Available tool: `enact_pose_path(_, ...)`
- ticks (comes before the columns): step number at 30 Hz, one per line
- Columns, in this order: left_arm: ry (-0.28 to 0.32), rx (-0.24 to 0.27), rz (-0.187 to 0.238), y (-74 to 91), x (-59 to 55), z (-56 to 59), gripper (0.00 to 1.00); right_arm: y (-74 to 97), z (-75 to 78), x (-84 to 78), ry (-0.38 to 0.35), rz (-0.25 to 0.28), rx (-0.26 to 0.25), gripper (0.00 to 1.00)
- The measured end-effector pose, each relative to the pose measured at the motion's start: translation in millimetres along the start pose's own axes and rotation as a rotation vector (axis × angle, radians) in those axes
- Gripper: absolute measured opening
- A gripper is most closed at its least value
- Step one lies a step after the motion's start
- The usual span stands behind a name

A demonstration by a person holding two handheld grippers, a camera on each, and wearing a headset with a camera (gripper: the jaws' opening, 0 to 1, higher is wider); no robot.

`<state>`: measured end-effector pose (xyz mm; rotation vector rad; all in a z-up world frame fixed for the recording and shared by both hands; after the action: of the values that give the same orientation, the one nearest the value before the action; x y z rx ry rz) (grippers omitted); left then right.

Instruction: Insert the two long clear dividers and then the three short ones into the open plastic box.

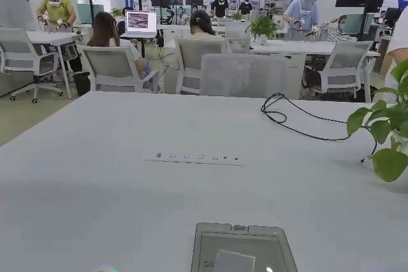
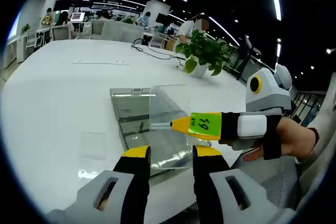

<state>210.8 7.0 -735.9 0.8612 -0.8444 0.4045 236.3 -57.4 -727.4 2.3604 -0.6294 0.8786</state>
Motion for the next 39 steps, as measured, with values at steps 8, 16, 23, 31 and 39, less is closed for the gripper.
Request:
enact_pose_path(8,0.019,-0.022,0.012,-0.2,2.1,7.2,0.3,1.8,2.5,1.0,-0.053,0.032,-0.008,0.11)
enact_pose_path(16,0.035,-0.028,0.01,0.0,2.4,9.7,0.3,3.3,3.7,0.4,-0.073,0.045,-0.021,0.07)
enact_pose_path(23,0.015,-0.047,0.018,-0.2,2.7,10.0,0.31,3.7,2.2,1.8,-0.076,0.046,-0.022,0.07)
enact_pose_path(31,-0.106,-0.084,0.056,0.9,6.7,17.0,0.44,6.8,7.7,7.6,-0.108,0.01,-0.054,0.07)
enact_pose_path(39,-0.282,-0.074,0.037,5.7,1.8,15.8,0.61,15.0,18.9,12.9,-0.155,-0.059,-0.107,0.07)
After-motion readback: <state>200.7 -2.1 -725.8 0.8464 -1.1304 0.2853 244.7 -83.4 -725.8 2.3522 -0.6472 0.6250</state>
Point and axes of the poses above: the centre of the closed fingertips' face, and the gripper's own axes: y roughly backward along the fingers, z roughly to its right, x roughly out of its top, the point moved 4 cm from there along y, roughly backward along the fingers, and after that the axes turned 1 degree about -z, right-handed, at the moved point
